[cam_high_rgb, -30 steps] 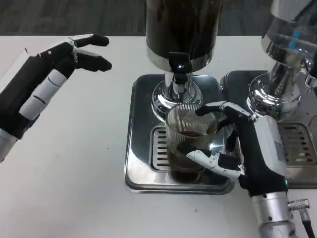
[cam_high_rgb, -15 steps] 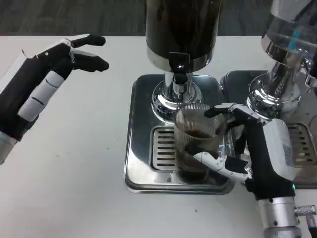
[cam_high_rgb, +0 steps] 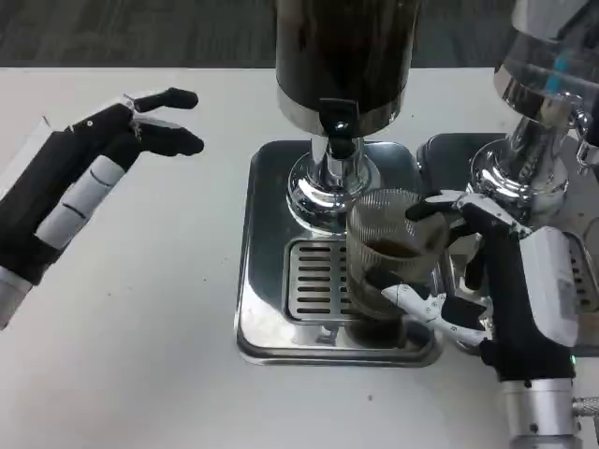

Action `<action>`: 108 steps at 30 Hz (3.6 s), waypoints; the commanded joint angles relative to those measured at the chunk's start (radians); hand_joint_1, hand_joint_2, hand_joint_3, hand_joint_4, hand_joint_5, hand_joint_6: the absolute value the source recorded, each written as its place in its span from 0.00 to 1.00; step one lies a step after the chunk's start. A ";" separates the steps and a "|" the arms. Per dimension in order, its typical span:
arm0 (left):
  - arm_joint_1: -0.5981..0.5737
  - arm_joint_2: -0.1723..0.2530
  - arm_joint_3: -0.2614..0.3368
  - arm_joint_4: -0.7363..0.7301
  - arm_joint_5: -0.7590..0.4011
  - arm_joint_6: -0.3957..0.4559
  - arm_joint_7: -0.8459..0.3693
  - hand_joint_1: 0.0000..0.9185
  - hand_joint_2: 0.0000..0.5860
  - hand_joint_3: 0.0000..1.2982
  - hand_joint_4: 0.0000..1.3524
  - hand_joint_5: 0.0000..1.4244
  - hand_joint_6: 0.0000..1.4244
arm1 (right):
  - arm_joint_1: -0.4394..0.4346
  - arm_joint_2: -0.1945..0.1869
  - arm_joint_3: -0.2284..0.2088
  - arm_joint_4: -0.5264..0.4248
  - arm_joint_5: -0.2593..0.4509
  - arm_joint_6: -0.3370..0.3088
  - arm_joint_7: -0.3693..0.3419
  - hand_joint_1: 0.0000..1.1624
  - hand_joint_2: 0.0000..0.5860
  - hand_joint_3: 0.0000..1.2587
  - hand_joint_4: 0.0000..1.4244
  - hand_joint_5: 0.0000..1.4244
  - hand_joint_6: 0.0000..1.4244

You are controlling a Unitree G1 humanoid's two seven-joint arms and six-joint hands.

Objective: Grasp the cup under the faucet to collect the drink, then remove the cup.

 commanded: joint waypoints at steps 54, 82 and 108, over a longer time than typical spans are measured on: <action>0.245 0.118 -0.095 -0.141 0.332 -0.295 0.174 0.00 0.29 0.19 0.24 0.21 0.20 | 0.192 0.000 -0.089 -0.298 0.023 -0.008 0.020 0.75 0.29 0.53 0.54 0.68 0.90; 0.442 0.279 -0.146 -0.349 0.222 -0.405 0.192 0.00 0.26 0.15 0.13 0.11 0.14 | 0.404 0.011 -0.083 -0.536 0.047 -0.036 0.137 0.75 0.27 0.53 0.54 0.68 0.90; 0.470 0.307 -0.144 -0.373 0.191 -0.398 0.194 0.00 0.25 0.14 0.13 0.10 0.13 | 0.446 0.021 -0.095 -0.572 0.045 -0.050 0.141 0.76 0.26 0.54 0.55 0.69 0.91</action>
